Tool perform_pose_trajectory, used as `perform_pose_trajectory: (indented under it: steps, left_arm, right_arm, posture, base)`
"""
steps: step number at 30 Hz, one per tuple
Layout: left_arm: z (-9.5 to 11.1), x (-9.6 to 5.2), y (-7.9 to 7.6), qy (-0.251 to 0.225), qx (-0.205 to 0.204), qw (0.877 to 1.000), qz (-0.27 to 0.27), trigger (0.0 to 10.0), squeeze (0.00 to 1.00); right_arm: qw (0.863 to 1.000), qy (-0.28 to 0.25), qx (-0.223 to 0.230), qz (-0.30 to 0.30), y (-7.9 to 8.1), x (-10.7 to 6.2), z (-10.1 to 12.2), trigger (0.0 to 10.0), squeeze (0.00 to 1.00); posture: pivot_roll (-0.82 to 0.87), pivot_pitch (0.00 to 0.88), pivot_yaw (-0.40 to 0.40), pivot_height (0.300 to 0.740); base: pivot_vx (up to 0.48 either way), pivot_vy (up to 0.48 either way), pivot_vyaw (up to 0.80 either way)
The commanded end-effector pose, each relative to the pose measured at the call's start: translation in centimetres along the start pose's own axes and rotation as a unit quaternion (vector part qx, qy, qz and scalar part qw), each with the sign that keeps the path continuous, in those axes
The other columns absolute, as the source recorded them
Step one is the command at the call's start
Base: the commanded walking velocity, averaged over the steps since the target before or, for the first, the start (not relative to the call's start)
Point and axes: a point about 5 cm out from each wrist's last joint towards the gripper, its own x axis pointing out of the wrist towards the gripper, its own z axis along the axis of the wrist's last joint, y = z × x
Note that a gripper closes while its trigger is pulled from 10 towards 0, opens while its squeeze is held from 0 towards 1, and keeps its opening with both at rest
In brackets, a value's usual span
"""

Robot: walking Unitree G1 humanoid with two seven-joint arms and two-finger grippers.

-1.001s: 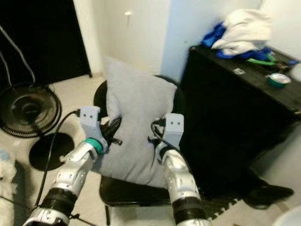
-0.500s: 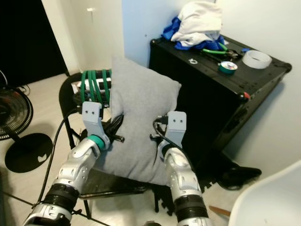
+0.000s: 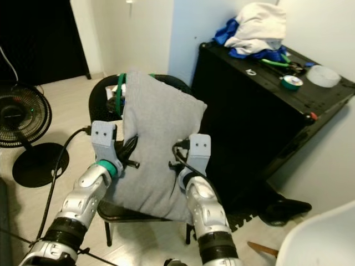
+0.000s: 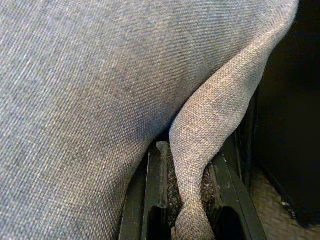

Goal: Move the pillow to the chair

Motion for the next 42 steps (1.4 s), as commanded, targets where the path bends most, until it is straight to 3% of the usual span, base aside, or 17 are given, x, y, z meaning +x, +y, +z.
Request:
perform_pose_trajectory:
  steps: [1, 26, 42]
  left_arm:
    - [0.1, 0.4, -1.3, -0.003, 0.009, 1.0, -0.022, 10.0, 0.0]
    - [-1.2, -0.2, -0.2, 0.018, 0.009, 1.0, 0.023, 10.0, 0.0]
    - [-1.2, -0.2, -0.2, 0.018, 0.009, 1.0, 0.024, 10.0, 0.0]
  right_arm:
    - [0.999, 0.017, -0.01, 0.038, 1.5, 0.1, -0.6, 10.0, 0.0]
    - [0.999, 0.029, -0.01, 0.042, 1.4, 0.1, -0.6, 10.0, 0.0]
    - [0.999, 0.032, -0.018, 0.038, 1.2, -0.1, -0.8, 10.0, 0.0]
  posture:
    - [-0.07, 0.0, 0.001, 0.74]
    - [-0.07, 0.0, -0.031, 0.665]
    - [-0.07, 0.0, -0.03, 0.616]
  base:
    - [0.0, 0.0, 0.0]
    - [0.0, 0.0, 0.0]
    - [0.0, 0.0, 0.0]
